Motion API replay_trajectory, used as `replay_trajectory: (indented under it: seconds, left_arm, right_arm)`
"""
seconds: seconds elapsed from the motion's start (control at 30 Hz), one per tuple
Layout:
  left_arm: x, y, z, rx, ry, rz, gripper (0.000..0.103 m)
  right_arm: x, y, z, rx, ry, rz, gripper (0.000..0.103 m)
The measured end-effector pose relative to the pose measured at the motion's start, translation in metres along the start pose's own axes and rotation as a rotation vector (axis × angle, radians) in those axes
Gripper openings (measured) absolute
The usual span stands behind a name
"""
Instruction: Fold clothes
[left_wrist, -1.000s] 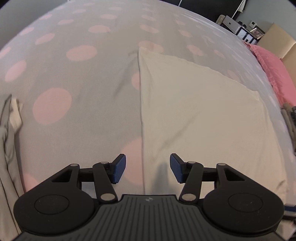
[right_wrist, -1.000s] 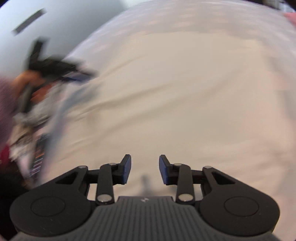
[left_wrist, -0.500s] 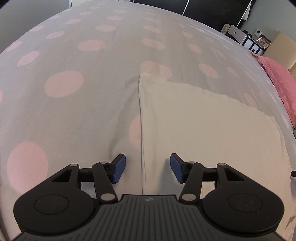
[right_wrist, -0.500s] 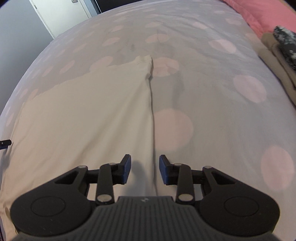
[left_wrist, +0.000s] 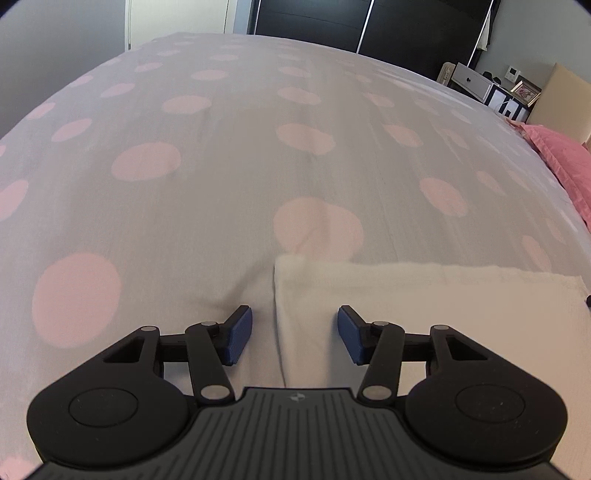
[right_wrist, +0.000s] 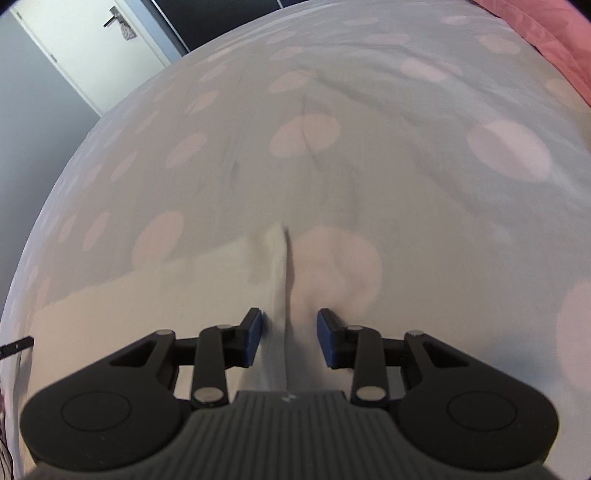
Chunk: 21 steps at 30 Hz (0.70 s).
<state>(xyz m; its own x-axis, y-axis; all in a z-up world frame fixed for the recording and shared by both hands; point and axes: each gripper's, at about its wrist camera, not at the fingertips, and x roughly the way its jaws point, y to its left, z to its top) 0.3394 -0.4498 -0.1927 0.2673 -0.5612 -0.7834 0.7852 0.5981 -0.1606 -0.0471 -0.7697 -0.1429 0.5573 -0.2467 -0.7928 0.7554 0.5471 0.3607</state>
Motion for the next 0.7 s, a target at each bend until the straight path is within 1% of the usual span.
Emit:
replay_trajectory:
  seconds: [0.07,0.17,0.2,0.23,0.27,0.3,0.33,0.43,0.5,0.6,0.7]
  left_arm:
    - [0.005,-0.004,0.005,0.011,-0.011,0.017,0.049]
    - [0.01,-0.007,0.01,0.027,-0.029,0.034,0.048]
    - [0.012,-0.009,0.011,0.033,-0.038,0.04,0.043]
    - [0.012,-0.009,0.011,0.03,-0.054,0.052,0.031]
    - [0.012,-0.01,0.011,0.027,-0.065,0.065,0.024]
    - [0.012,-0.01,0.011,0.024,-0.076,0.078,0.009]
    - [0.01,-0.011,0.011,0.028,-0.084,0.086,0.003]
    - [0.001,-0.016,0.014,0.048,-0.108,0.111,0.002]
    - [-0.01,-0.016,0.019,0.042,-0.127,0.107,0.002]
    - [-0.034,-0.014,0.028,0.034,-0.153,0.083,0.002]
    - [-0.067,-0.017,0.035,0.044,-0.193,0.059,0.002]
  right_arm:
    - [0.008,0.006,0.013,-0.022,0.0,-0.02,0.037]
    - [0.015,0.019,0.027,-0.096,0.007,-0.058,0.037]
    - [0.018,0.024,0.029,-0.129,0.012,-0.077,0.033]
    - [0.02,0.028,0.03,-0.165,0.011,-0.094,0.022]
    - [0.02,0.031,0.031,-0.184,0.004,-0.1,0.016]
    - [0.021,0.032,0.032,-0.196,-0.005,-0.101,0.008]
    - [0.022,0.033,0.033,-0.207,-0.014,-0.102,0.006]
    - [0.015,0.036,0.032,-0.234,-0.052,-0.125,0.005]
    - [0.005,0.038,0.033,-0.239,-0.085,-0.129,0.005]
    - [-0.014,0.045,0.036,-0.253,-0.115,-0.115,0.004]
    - [-0.042,0.048,0.04,-0.256,-0.141,-0.087,0.004]
